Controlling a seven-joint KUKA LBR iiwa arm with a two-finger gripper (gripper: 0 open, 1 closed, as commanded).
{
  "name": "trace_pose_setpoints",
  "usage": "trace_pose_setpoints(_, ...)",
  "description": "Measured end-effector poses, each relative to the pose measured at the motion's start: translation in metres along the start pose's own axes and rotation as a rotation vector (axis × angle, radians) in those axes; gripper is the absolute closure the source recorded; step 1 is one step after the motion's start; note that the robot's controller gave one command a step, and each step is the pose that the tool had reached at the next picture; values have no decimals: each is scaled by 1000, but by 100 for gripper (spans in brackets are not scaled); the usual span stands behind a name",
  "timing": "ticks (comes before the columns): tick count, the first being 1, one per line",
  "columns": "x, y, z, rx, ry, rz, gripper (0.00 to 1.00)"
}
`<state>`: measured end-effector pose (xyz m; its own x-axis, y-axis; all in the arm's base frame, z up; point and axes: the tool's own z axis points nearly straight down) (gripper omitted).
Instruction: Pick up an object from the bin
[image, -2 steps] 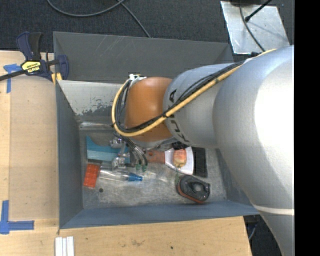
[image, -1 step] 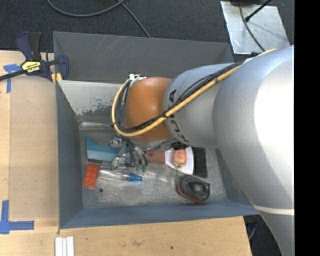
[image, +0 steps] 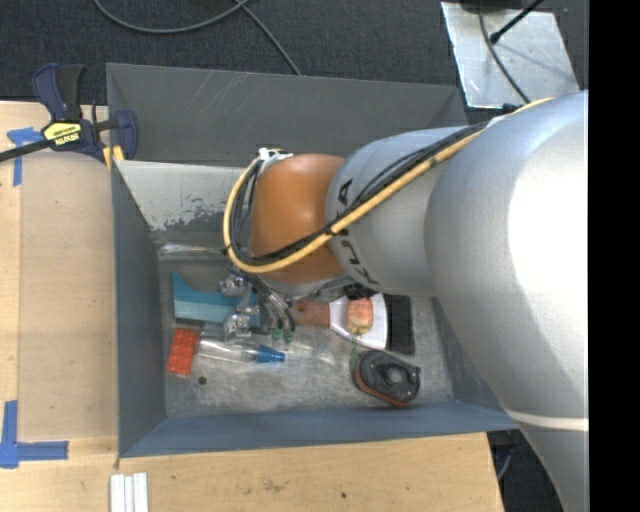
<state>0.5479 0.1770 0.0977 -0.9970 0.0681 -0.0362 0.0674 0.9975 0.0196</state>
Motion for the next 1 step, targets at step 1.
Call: trace_pose_setpoints(1, 0, 0, 0, 0, 0, 0, 100)
